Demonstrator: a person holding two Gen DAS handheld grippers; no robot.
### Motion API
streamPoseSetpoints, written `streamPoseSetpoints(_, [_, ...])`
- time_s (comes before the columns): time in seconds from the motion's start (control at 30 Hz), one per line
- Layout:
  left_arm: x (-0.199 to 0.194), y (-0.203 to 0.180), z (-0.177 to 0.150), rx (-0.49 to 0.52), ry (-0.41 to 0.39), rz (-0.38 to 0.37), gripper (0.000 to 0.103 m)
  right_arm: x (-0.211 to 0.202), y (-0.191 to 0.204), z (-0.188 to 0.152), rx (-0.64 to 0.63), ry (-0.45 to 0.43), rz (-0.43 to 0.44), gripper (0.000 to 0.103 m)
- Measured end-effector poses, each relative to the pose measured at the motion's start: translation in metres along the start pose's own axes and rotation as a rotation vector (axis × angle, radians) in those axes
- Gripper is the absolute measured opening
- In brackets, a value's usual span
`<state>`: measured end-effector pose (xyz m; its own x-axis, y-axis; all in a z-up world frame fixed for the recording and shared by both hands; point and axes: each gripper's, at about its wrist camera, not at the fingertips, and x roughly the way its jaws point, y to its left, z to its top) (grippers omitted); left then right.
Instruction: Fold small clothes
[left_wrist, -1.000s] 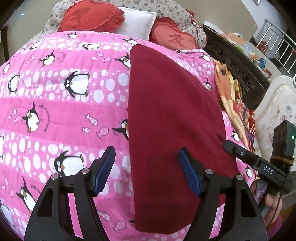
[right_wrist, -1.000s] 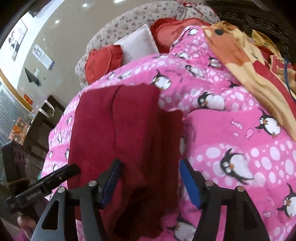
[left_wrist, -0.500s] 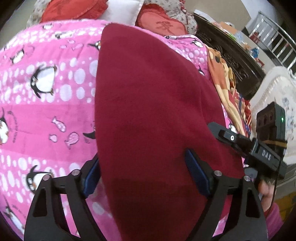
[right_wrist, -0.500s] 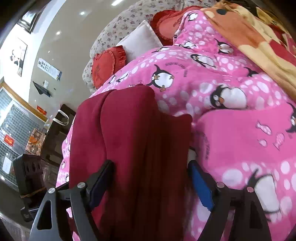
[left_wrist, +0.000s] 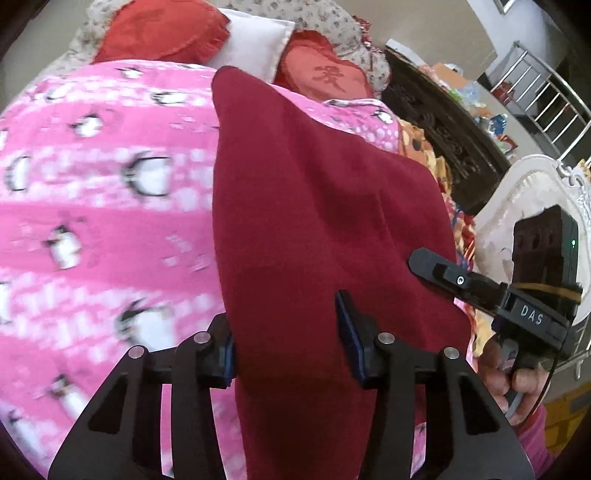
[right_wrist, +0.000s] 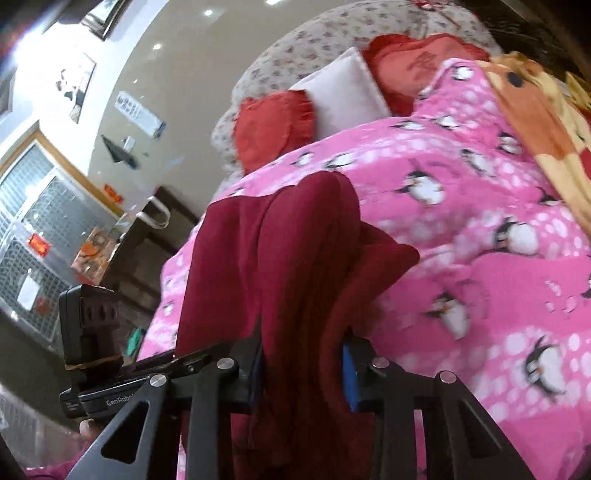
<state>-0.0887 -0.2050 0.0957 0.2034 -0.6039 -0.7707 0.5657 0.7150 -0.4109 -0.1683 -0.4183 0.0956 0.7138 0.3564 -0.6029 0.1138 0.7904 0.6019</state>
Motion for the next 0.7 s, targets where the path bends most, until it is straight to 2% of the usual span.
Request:
streamPoseSetpoints(0.07, [-0.017,0.015,-0.006,-0.018,0.014,0.029,0.045,0.010,0.013,-0.006,-0.001,0.022,0.025,0.033])
streamPoseSetpoints(0.13, [-0.021,0.032,-0.014,-0.048,0.030,0.061,0.045,0.026,0.021,-0.014,-0.007,0.048,0.016,0.038])
streamPoseSetpoints(0.2, [-0.015,0.050,-0.024,-0.088,0.052,0.124,0.045,0.050,0.022,-0.024,0.004,0.109,-0.064,0.047])
streamPoseSetpoints(0.27, [-0.005,0.066,-0.035,-0.118,0.077,0.188,0.047,0.053,0.028,-0.029,-0.042,0.106,-0.158,0.047])
streamPoseSetpoints(0.3, [-0.006,0.067,-0.039,-0.125,0.063,0.199,0.051,0.047,0.034,-0.033,-0.079,0.090,-0.197,0.047])
streamPoseSetpoints(0.4, [-0.014,0.067,-0.044,-0.131,0.020,0.204,0.053,0.029,0.054,-0.038,-0.121,0.067,-0.152,0.047])
streamPoseSetpoints(0.53, [-0.020,0.052,-0.048,-0.079,-0.041,0.283,0.053,0.028,0.097,-0.052,-0.263,0.078,-0.127,0.047])
streamPoseSetpoints(0.6, [-0.024,0.051,-0.050,-0.066,-0.055,0.295,0.053,0.037,0.111,-0.062,-0.336,0.102,-0.120,0.037])
streamPoseSetpoints(0.63, [-0.027,0.052,-0.052,-0.067,-0.061,0.299,0.053,0.043,0.113,-0.068,-0.369,0.119,-0.161,0.035])
streamPoseSetpoints(0.7, [-0.031,0.052,-0.054,-0.075,-0.081,0.303,0.053,0.057,0.104,-0.082,-0.395,0.150,-0.265,0.024])
